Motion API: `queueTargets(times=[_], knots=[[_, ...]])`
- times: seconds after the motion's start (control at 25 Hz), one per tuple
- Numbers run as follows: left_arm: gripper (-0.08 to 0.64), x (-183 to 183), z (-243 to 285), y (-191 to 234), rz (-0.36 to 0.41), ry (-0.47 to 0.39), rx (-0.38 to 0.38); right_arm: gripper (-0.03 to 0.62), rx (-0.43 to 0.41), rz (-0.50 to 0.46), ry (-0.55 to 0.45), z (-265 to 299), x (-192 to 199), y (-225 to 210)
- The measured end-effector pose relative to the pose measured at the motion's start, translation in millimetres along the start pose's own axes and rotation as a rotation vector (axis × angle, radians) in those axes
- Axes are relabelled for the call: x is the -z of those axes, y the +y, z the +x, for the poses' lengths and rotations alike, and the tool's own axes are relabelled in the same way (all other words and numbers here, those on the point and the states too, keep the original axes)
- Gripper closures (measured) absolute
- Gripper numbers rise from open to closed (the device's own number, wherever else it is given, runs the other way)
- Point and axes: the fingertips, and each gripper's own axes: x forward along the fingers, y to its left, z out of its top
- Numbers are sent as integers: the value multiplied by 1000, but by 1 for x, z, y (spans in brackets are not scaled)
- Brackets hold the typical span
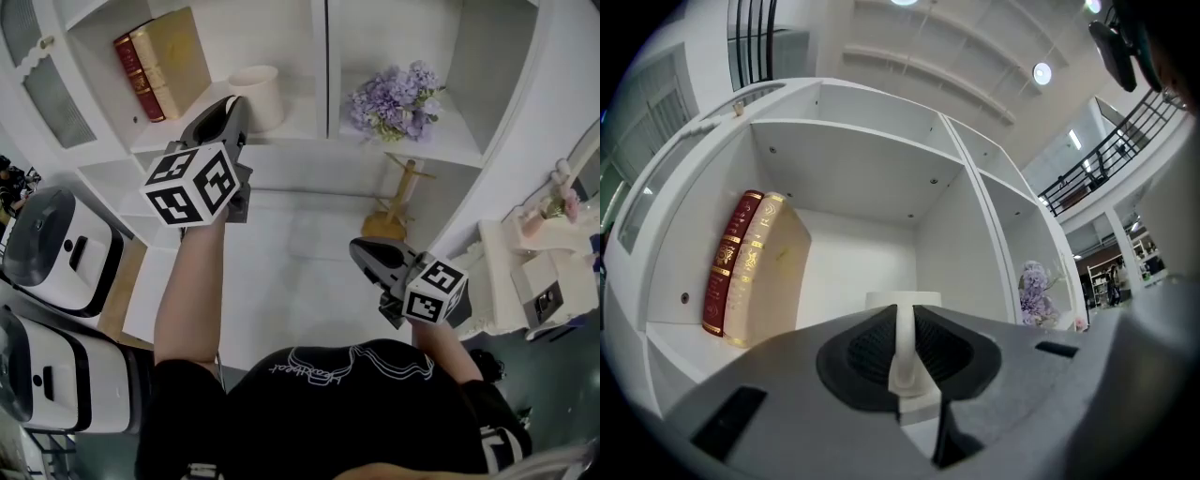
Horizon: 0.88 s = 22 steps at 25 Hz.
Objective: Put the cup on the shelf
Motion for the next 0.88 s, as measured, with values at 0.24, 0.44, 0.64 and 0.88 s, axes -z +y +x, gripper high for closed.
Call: queueTargets(times=[0.24, 0.44, 0.64, 0.88], knots=[[509, 3, 9, 2, -8, 6, -13, 586, 4, 14, 9, -3, 3, -5], [502, 3, 11, 2, 0, 1, 0, 586, 8, 13, 9, -10, 4, -5], [400, 7, 5, 1, -5, 9, 15, 586, 7, 8, -2, -17, -1, -4], [394, 5, -14, -10, -2, -4, 22, 586, -5, 3, 0, -17, 0, 1]])
